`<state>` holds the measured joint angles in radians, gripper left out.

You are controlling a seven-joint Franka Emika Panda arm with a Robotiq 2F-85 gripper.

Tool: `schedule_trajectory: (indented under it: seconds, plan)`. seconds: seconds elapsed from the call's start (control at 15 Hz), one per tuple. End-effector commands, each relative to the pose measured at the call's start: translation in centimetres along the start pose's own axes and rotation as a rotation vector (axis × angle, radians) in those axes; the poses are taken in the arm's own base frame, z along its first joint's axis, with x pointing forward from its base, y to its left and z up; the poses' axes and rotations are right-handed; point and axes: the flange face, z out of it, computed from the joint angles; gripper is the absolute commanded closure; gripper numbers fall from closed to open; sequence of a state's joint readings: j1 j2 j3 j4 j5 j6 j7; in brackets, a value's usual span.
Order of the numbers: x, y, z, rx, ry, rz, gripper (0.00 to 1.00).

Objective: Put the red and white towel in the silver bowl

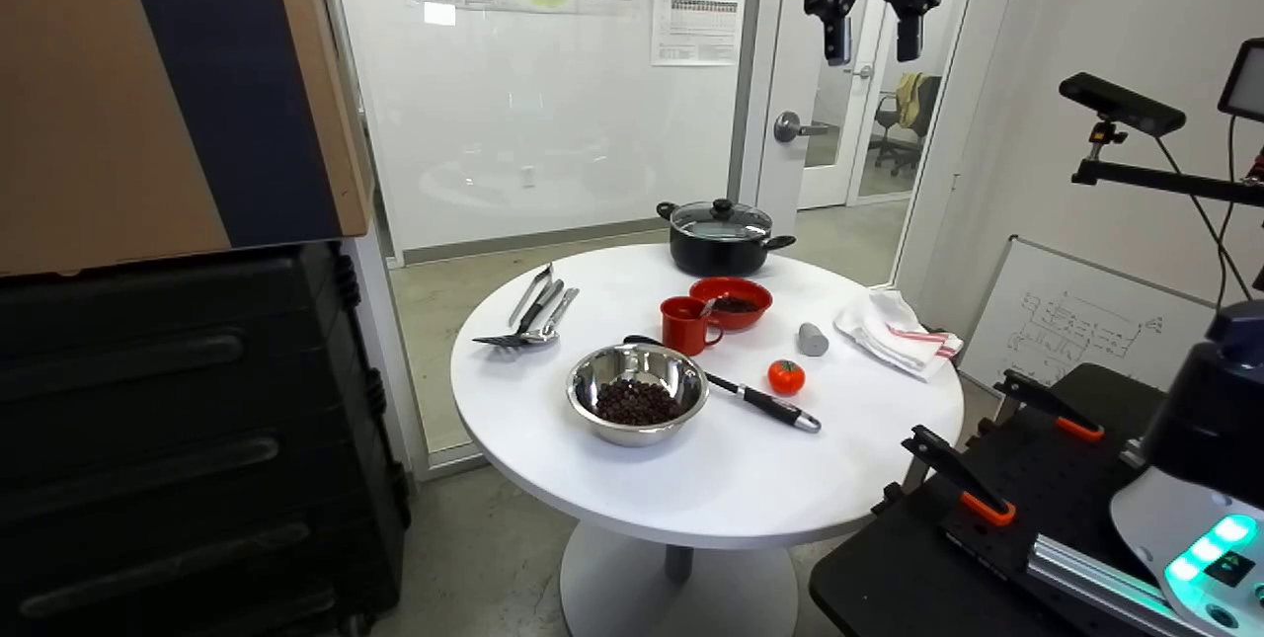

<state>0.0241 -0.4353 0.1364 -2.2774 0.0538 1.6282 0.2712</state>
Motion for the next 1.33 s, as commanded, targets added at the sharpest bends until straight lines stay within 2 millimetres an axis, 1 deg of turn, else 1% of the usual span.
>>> schedule_trajectory:
  seconds: [0.0, 0.27, 0.6, 0.73, 0.87, 1.0, 1.13, 1.27]
  plan:
    - [0.7, -0.2, 0.0, 0.008, 0.014, 0.018, 0.0]
    - [3.0, -0.3, -0.2, 0.052, 0.111, 0.091, 0.0]
    - [5.6, -0.2, 1.0, 0.072, 0.197, 0.195, 0.0]
    - [6.5, 0.3, 1.7, 0.051, 0.219, 0.247, 0.0]
    - [7.6, 1.3, 2.8, 0.025, 0.228, 0.319, 0.0]
    - [8.7, 3.0, 4.1, -0.011, 0.237, 0.405, 0.0]
    - [9.7, 4.8, 5.8, -0.059, 0.251, 0.5, 0.0]
    - [10.8, 6.9, 7.7, -0.069, 0.254, 0.61, 0.0]
